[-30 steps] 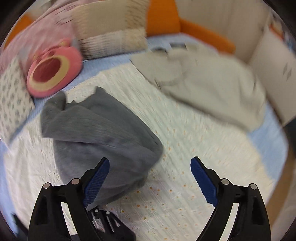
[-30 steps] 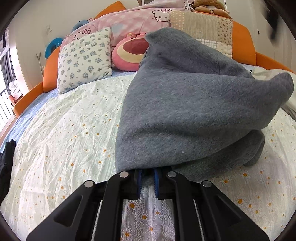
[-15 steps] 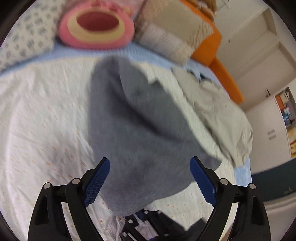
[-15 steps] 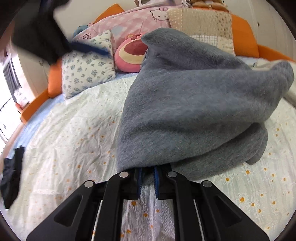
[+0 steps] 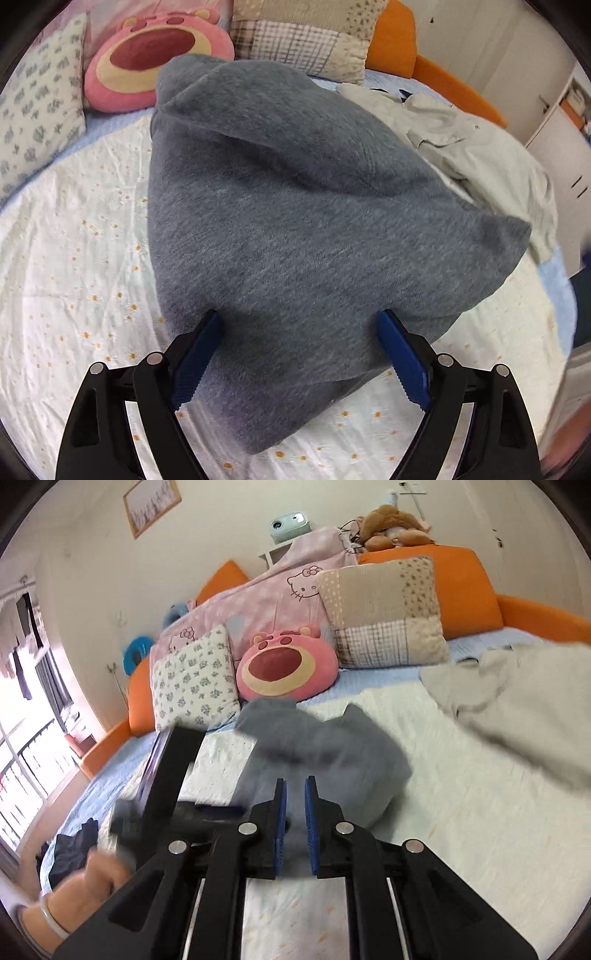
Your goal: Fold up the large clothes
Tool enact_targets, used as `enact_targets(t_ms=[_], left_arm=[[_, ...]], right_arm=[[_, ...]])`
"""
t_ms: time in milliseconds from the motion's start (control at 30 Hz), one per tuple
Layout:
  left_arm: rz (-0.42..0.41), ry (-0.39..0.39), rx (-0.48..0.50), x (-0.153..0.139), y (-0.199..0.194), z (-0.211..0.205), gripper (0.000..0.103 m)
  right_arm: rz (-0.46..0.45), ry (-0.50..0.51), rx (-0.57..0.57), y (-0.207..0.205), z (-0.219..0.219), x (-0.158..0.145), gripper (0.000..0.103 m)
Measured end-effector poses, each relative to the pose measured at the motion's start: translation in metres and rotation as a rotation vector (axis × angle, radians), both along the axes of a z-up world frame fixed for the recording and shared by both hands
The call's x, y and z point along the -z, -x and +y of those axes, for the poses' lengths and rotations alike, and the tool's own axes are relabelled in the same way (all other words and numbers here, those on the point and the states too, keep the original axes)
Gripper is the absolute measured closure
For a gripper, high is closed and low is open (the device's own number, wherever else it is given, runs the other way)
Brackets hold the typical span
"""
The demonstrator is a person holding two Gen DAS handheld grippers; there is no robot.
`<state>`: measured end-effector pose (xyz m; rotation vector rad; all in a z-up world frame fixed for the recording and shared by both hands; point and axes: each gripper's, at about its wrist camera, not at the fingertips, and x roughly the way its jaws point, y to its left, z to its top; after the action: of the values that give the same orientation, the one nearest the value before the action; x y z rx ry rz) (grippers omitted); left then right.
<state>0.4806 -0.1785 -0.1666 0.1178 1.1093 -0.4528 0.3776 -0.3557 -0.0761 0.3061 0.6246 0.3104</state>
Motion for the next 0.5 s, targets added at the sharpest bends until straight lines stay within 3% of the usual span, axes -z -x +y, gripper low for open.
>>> enact_targets(t_ms=[133,333,500], left_arm=[[-0.063,-0.012,-0.027,0.003,0.011,0.004,0.014],[-0.142,-0.027,-0.046,0.011,0.025,0.006,0.013],[-0.169,-0.032,-0.044,0.015,0.027,0.001,0.013]], right_arm=[[0.102,0.063,-0.019,-0.033,-0.002,0.014,0.091],[0.255,0.121,-0.103,-0.044,0.015,0.082,0.095],[0.247,0.000,-0.081,-0.050,-0.001,0.113,0.097]])
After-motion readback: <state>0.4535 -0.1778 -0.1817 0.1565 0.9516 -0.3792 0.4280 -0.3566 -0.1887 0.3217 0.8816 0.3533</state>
